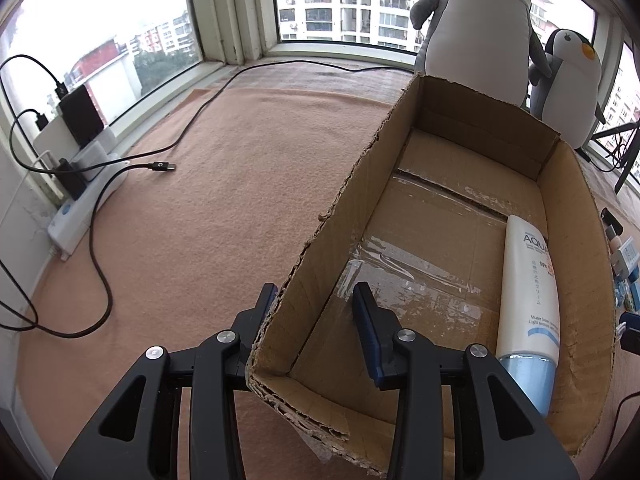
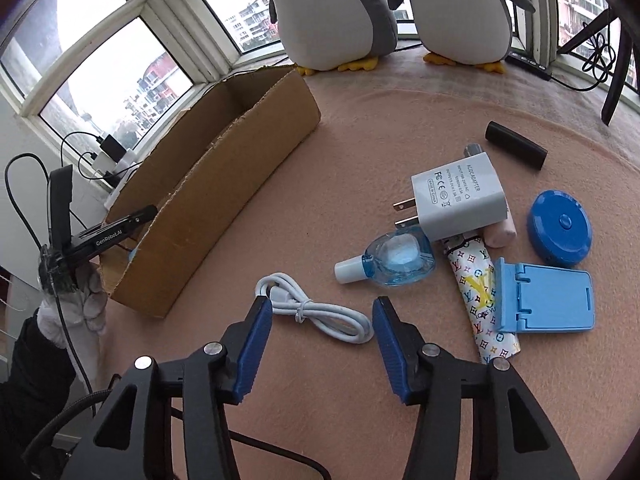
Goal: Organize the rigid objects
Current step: 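Open the right gripper and move it to the white USB cable, then grasp the coiled white USB cable with the right gripper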
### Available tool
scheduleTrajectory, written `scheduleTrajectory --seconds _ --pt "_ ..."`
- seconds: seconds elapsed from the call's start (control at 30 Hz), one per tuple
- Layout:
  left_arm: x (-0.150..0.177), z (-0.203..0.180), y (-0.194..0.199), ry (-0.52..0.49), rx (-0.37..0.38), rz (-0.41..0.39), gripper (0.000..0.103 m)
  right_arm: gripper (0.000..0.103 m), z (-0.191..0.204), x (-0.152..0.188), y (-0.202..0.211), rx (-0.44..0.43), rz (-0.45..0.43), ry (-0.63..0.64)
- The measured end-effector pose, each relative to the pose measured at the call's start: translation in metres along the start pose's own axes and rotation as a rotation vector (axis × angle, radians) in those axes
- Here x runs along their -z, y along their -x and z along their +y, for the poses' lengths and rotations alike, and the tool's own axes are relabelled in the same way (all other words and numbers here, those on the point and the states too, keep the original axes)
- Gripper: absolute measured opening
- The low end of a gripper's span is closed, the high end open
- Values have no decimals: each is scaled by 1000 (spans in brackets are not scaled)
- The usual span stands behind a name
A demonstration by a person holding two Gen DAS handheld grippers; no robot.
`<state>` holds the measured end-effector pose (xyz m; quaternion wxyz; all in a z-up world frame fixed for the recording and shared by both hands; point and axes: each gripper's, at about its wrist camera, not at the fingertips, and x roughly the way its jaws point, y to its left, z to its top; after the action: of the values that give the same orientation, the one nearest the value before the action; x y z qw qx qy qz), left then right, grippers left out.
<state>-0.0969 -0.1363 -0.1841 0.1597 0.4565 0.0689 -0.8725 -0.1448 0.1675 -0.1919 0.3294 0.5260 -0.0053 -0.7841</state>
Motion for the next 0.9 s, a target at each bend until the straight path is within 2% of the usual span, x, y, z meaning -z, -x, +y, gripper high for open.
scheduleTrajectory --seconds 0.13,0.27,0.4,0.47,0.7,0.9 --pt "0 0 0 -1 0 0 38 39 17 6 -2 11 27 79" --pt "0 0 0 -1 -1 0 38 39 37 8 -12 137 27 209" --pt "0 0 0 -1 -1 0 38 39 44 3 -21 165 36 270" --pt "0 0 0 0 0 -1 38 35 46 2 -24 170 41 291" --pt "0 -1 0 7 1 -3 38 13 52 2 -26 178 49 305" --pt "0 -1 0 6 2 -3 38 13 52 3 -12 151 7 224"
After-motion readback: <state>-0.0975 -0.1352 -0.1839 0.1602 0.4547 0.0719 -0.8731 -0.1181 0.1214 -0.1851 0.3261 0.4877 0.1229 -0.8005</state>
